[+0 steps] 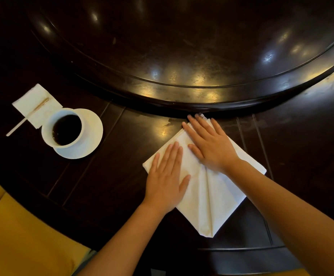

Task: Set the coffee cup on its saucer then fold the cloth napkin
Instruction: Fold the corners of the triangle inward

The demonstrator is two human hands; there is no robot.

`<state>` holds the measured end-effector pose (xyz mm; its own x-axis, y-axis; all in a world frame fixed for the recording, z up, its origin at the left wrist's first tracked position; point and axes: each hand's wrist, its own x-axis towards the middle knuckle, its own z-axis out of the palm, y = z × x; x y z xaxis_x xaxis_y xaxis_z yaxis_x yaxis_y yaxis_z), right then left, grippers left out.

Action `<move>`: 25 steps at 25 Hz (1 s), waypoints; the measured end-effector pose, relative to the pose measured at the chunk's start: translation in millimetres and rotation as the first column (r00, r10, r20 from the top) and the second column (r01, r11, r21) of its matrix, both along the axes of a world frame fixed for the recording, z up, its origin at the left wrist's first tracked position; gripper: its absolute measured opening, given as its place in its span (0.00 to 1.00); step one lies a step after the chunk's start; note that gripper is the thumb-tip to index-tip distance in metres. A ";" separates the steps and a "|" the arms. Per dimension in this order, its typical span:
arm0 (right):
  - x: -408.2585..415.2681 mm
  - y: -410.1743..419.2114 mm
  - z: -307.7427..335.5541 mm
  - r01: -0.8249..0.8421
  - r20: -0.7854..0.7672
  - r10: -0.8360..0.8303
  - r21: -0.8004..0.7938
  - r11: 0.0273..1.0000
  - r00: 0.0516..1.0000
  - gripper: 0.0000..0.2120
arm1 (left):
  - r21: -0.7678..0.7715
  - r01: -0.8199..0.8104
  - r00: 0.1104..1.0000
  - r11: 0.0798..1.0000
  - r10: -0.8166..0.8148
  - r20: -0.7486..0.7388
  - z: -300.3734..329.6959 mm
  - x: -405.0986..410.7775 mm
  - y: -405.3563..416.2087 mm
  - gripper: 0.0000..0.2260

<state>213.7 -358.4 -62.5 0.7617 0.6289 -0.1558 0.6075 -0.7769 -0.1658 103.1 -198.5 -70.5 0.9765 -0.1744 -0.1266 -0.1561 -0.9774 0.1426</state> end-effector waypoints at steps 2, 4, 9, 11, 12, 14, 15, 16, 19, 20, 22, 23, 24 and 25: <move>0.1 -0.2 -0.2 -0.008 -0.001 0.008 -0.036 0.999 1.000 0.28 | 0.026 -0.019 1.000 0.999 0.019 0.008 -0.2 -1.0 21.4 0.32; -0.6 -0.1 1.8 -0.009 0.007 0.010 -0.043 0.999 1.000 0.28 | 0.042 -0.040 0.999 0.998 0.038 0.029 3.5 -5.2 34.5 0.32; -0.2 -1.0 0.7 -0.021 0.011 0.021 -0.028 0.999 1.000 0.27 | -0.089 0.603 0.797 0.793 -0.603 0.031 3.4 -10.2 0.6 0.29; -0.2 -1.8 -1.1 -0.022 0.012 0.022 -0.041 0.999 1.000 0.27 | -0.089 0.712 0.701 0.696 -0.713 0.028 2.3 -5.9 -6.9 0.29; 0.0 -1.7 -1.9 -0.020 0.014 0.021 -0.043 0.999 1.000 0.27 | -0.095 0.737 0.674 0.670 -0.738 0.022 2.8 -6.5 -8.8 0.29; 0.2 -0.9 -2.5 -0.012 0.013 0.013 -0.040 0.999 1.000 0.27 | -0.129 0.788 0.607 0.602 -0.795 -0.005 3.4 -18.7 -10.4 0.30; 0.2 -0.6 -2.5 -0.005 0.013 0.006 -0.042 0.999 1.000 0.27 | -0.133 0.806 0.580 0.576 -0.814 -0.007 3.4 -29.7 -11.1 0.30; -0.3 -0.3 -2.4 0.002 0.015 -0.001 -0.047 0.999 1.000 0.27 | -0.121 0.820 0.564 0.559 -0.826 0.004 3.8 -41.3 -12.1 0.30; -1.4 0.6 -2.0 0.011 0.016 -0.010 -0.055 0.998 1.000 0.28 | -0.100 0.832 0.547 0.546 -0.837 -0.015 3.3 -74.8 -16.0 0.30; -1.7 1.3 -2.3 0.012 0.017 -0.011 -0.057 0.998 1.000 0.28 | -0.100 0.828 0.551 0.552 -0.834 -0.036 4.0 -82.7 -15.8 0.30; -2.2 1.9 -2.3 0.024 0.019 -0.023 -0.053 0.998 1.000 0.28 | -0.112 0.836 0.535 0.537 -0.843 -0.049 8.4 -87.8 -14.0 0.31; -3.2 1.9 -2.3 0.030 0.016 -0.029 -0.051 0.998 0.999 0.28 | -0.145 0.841 0.521 0.521 -0.852 -0.038 11.1 -86.8 -12.2 0.30; -5.2 2.5 -2.4 0.036 0.015 -0.035 -0.051 0.998 0.999 0.28 | -0.181 0.816 0.555 0.548 -0.832 -0.015 15.1 -83.1 -9.4 0.29; -8.8 3.1 -2.4 0.041 0.017 -0.040 -0.050 0.998 0.999 0.29 | -0.199 0.741 0.659 0.642 -0.751 0.031 18.1 -75.5 -6.7 0.28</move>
